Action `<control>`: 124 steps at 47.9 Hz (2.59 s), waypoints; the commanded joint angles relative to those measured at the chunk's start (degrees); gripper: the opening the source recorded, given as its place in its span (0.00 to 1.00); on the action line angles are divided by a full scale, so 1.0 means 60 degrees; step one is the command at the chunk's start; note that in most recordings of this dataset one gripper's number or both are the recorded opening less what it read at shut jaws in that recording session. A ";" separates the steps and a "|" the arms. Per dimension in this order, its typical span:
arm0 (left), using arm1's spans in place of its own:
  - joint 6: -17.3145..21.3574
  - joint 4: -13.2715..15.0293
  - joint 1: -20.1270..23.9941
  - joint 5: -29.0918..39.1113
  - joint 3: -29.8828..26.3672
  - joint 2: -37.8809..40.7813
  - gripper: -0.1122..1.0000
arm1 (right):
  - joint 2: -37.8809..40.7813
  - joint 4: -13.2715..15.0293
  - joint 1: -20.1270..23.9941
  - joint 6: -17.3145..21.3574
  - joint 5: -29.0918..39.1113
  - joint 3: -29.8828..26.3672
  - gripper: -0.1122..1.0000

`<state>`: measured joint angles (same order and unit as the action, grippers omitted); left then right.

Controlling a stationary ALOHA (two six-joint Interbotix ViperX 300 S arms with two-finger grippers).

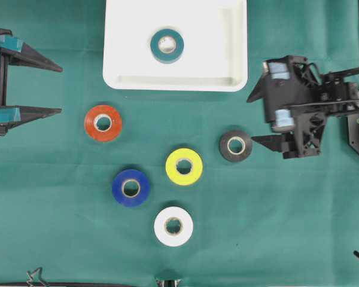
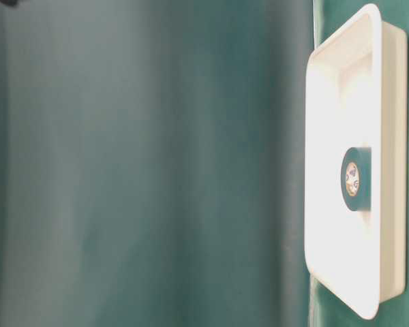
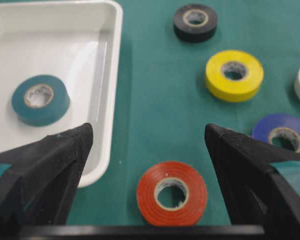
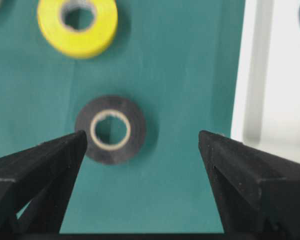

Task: Pick up the tape from a random location and place it into the white case.
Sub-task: 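Move the right gripper over the black tape roll, then lower the right gripper toward the black roll's hole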

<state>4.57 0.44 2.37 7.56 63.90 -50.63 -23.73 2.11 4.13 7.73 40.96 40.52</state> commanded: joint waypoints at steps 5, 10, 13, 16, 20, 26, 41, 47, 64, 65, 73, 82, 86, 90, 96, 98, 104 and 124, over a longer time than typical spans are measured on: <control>-0.0015 0.0015 0.0015 -0.0176 -0.0117 0.0044 0.98 | 0.0396 0.0015 -0.0029 0.0029 0.0483 -0.0571 0.92; -0.0015 0.0015 0.0000 -0.0176 -0.0103 0.0044 0.98 | 0.0439 0.0029 -0.0029 0.0029 0.0483 -0.0615 0.92; -0.0015 0.0015 0.0000 -0.0190 -0.0117 0.0044 0.98 | 0.0439 0.0059 -0.0015 0.0029 0.0498 -0.0601 0.92; -0.0015 0.0015 0.0015 -0.0176 -0.0103 0.0044 0.98 | 0.0439 0.0059 -0.0029 0.0029 0.0483 -0.0601 0.92; -0.0015 0.0015 0.0015 -0.0176 -0.0103 0.0044 0.98 | 0.0425 0.0044 -0.0029 0.0029 0.0483 -0.0601 0.92; -0.0015 0.0015 0.0000 -0.0190 -0.0103 0.0044 0.98 | 0.0439 0.0044 -0.0029 0.0029 0.0483 -0.0601 0.92; -0.0015 0.0015 0.0000 -0.0146 -0.0103 0.0044 0.98 | 0.0439 0.0044 -0.0029 0.0029 0.0483 -0.0586 0.92; -0.0015 0.0015 0.0000 -0.0146 -0.0103 0.0044 0.98 | 0.0439 0.0044 -0.0029 0.0044 0.0483 -0.0601 0.92; -0.0015 0.0015 0.0015 -0.0146 -0.0088 0.0044 0.98 | 0.0527 0.0059 -0.0029 0.0176 0.0220 -0.0396 0.92; -0.0015 0.0015 0.0000 -0.0146 -0.0088 0.0044 0.98 | 0.0557 0.0059 -0.0015 0.0190 0.0146 -0.0366 0.92; -0.0015 0.0015 0.0015 -0.0161 -0.0088 0.0044 0.98 | 0.1069 0.0044 -0.0029 0.0337 -0.0498 -0.0073 0.92; -0.0015 0.0015 0.0000 -0.0176 -0.0088 0.0044 0.98 | 0.1948 0.0044 -0.0029 0.0483 -0.1172 0.0205 0.92; -0.0015 0.0015 0.0000 -0.0190 -0.0088 0.0044 0.98 | 0.2314 0.0044 -0.0015 0.0483 -0.1597 0.0278 0.92; -0.0015 0.0015 0.0000 -0.0190 -0.0088 0.0044 0.98 | 0.2710 0.0044 -0.0029 0.0469 -0.2124 0.0322 0.92; -0.0015 0.0015 0.0015 -0.0176 -0.0088 0.0044 0.98 | 0.3135 0.0059 -0.0015 0.0469 -0.2622 0.0366 0.92; -0.0015 0.0015 0.0000 -0.0190 -0.0088 0.0044 0.98 | 0.3237 0.0044 -0.0029 0.0469 -0.2710 0.0366 0.92; -0.0015 0.0015 0.0000 -0.0176 -0.0088 0.0044 0.98 | 0.3530 0.0044 -0.0029 0.0469 -0.2856 0.0381 0.92; -0.0015 0.0015 0.0015 -0.0176 -0.0088 0.0044 0.98 | 0.3882 0.0059 -0.0146 0.0469 -0.2988 0.0498 0.92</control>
<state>4.57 0.44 2.29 6.94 63.90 -50.54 0.18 2.37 3.43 10.55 23.38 43.95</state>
